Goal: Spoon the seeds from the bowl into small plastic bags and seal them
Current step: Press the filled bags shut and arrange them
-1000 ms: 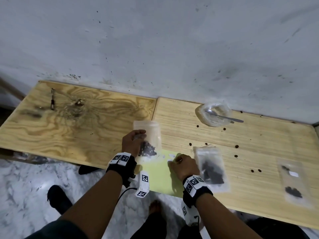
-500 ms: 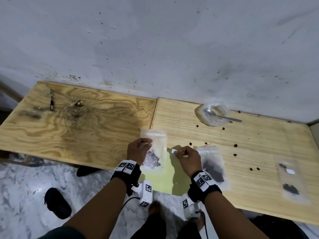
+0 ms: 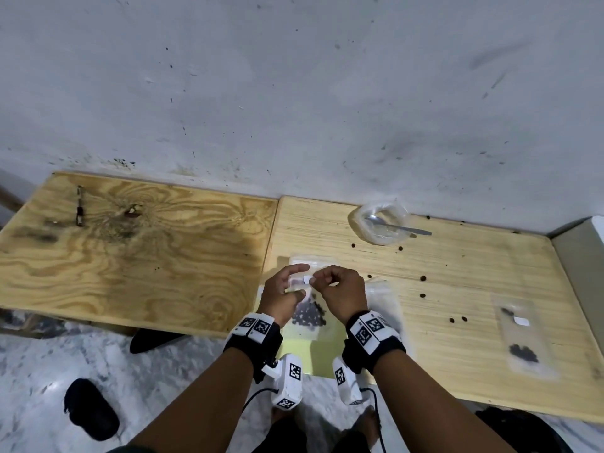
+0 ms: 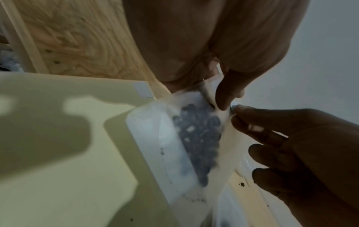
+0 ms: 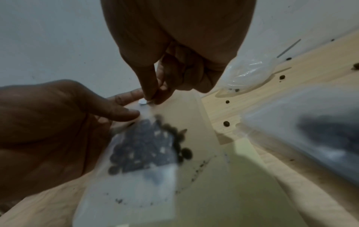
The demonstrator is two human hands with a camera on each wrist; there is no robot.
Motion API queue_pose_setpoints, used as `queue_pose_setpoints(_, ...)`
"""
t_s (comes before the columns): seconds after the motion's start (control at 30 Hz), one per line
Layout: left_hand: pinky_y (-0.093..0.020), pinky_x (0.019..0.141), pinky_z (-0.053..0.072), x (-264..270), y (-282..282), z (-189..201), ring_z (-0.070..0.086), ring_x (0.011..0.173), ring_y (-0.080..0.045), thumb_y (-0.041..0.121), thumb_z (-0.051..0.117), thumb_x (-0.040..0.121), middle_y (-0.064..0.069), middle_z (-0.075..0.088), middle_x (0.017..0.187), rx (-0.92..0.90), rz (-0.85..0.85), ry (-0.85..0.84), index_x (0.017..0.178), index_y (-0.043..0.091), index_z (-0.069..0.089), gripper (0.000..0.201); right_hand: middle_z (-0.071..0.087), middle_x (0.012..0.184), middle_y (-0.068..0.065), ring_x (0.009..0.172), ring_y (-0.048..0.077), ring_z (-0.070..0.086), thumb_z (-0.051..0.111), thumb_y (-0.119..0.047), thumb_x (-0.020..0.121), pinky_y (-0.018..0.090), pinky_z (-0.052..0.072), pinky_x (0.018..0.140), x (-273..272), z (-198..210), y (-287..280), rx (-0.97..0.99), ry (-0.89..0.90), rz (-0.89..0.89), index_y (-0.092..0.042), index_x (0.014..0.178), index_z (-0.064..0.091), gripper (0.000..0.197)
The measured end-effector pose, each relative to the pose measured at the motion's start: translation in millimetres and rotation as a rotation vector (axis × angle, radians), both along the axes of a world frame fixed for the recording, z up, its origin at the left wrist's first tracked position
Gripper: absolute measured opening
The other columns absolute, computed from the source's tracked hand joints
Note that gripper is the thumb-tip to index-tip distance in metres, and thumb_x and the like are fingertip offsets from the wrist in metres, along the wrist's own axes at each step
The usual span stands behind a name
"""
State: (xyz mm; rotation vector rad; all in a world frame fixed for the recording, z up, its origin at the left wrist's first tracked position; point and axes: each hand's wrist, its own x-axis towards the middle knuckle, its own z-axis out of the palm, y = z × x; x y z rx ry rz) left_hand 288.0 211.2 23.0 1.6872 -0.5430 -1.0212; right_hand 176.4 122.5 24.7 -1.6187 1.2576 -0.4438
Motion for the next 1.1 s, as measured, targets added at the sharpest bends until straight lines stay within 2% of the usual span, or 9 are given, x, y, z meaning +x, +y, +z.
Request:
queue_pose_setpoints(0.23, -0.016, 0.064, 0.049, -6, -9, 0, 0.058, 0.073, -0.008, 0.003, 0.067, 0.084, 0.007, 0.071, 0.101, -0.067, 0.106, 0.023, 0.101, 0.02, 0.072, 0.024, 0.055, 0.089, -0.013, 0.078, -0.002, 0.053, 0.083, -0.043, 0.07, 0.022, 0.041, 0.066, -9, 5, 5, -0.155, 0.128, -0.128, -0.027, 0.087, 0.056, 0.036)
queue_pose_setpoints(0.37, -0.026, 0.08, 0.05, -7, -11, -4, 0.064, 0.092, -0.01, 0.008, 0.067, 0.086, 0.014, 0.07, 0.098, -0.051, 0.107, -0.06, 0.09, 0.027, 0.073, 0.021, 0.054, 0.084, -0.008, 0.078, 0.01, 0.052, 0.089, -0.036, 0.066, 0.022, 0.04, 0.066, -13, 1, 1, 0.022, -0.026, -0.196, -0.02, 0.085, 0.051, 0.045)
queue_pose_setpoints(0.47, -0.022, 0.072, 0.048, -9, -12, -4, 0.06, 0.07, -0.009, 0.008, 0.067, 0.087, 0.014, 0.07, 0.086, -0.039, 0.087, -0.099, 0.087, 0.031, 0.073, 0.024, 0.052, 0.075, -0.007, 0.063, 0.01, 0.049, 0.088, -0.031, 0.067, 0.027, 0.042, 0.064, -16, -1, -1, 0.047, -0.055, -0.207, -0.02, 0.08, 0.05, 0.042)
queue_pose_setpoints(0.57, -0.022, 0.065, 0.051, -10, -12, -5, 0.066, 0.061, -0.021, 0.005, 0.066, 0.087, 0.008, 0.07, 0.1, -0.02, 0.065, -0.037, 0.093, 0.028, 0.073, 0.025, 0.054, 0.078, -0.008, 0.063, 0.008, 0.05, 0.088, -0.027, 0.069, 0.026, 0.042, 0.063, -18, -3, -3, 0.03, -0.069, -0.194, -0.02, 0.081, 0.051, 0.04)
queue_pose_setpoints(0.63, -0.022, 0.068, 0.053, -10, -11, -7, 0.068, 0.074, -0.024, 0.0, 0.066, 0.085, 0.003, 0.069, 0.109, -0.034, 0.052, 0.013, 0.1, 0.022, 0.073, 0.028, 0.055, 0.081, -0.008, 0.069, 0.008, 0.052, 0.088, -0.024, 0.068, 0.026, 0.043, 0.068, -21, -4, -5, 0.048, -0.097, -0.168, -0.021, 0.082, 0.053, 0.038)
queue_pose_setpoints(0.7, -0.007, 0.071, 0.048, -10, -10, -7, 0.065, 0.096, -0.013, -0.003, 0.066, 0.083, 0.004, 0.07, 0.108, -0.037, 0.046, -0.019, 0.103, 0.016, 0.073, 0.029, 0.056, 0.083, -0.007, 0.073, 0.01, 0.053, 0.089, -0.022, 0.066, 0.028, 0.045, 0.071, -24, -8, -7, 0.076, -0.119, -0.136, -0.022, 0.082, 0.055, 0.038)
queue_pose_setpoints(0.77, -0.001, 0.07, 0.043, -11, -11, -6, 0.062, 0.098, -0.007, -0.004, 0.066, 0.082, 0.006, 0.071, 0.104, -0.028, 0.039, -0.048, 0.101, 0.015, 0.074, 0.028, 0.057, 0.083, -0.007, 0.07, 0.01, 0.053, 0.09, -0.022, 0.065, 0.03, 0.047, 0.072, -26, -9, -7, 0.078, -0.111, -0.139, -0.023, 0.082, 0.056, 0.038)
queue_pose_setpoints(0.93, -0.004, 0.068, 0.045, -14, -17, -3, 0.063, 0.089, -0.005, -0.006, 0.067, 0.08, 0.005, 0.071, 0.101, -0.019, 0.028, -0.032, 0.099, 0.015, 0.074, 0.029, 0.059, 0.085, -0.006, 0.067, 0.006, 0.054, 0.09, -0.024, 0.065, 0.026, 0.045, 0.067, -31, -5, -9, 0.047, -0.108, -0.159, -0.021, 0.084, 0.058, 0.037)
queue_pose_setpoints(1.1, -0.018, 0.079, 0.044, -25, -31, 2, 0.058, 0.094, -0.005, -0.011, 0.066, 0.072, 0.004, 0.07, 0.099, -0.003, 0.108, 0.142, 0.095, 0.017, 0.075, 0.037, 0.066, 0.088, -0.007, 0.084, 0.012, 0.062, 0.082, -0.021, 0.075, 0.03, 0.05, 0.077, -61, -5, -18, 0.053, -0.161, -0.145, -0.022, 0.079, 0.06, 0.022)
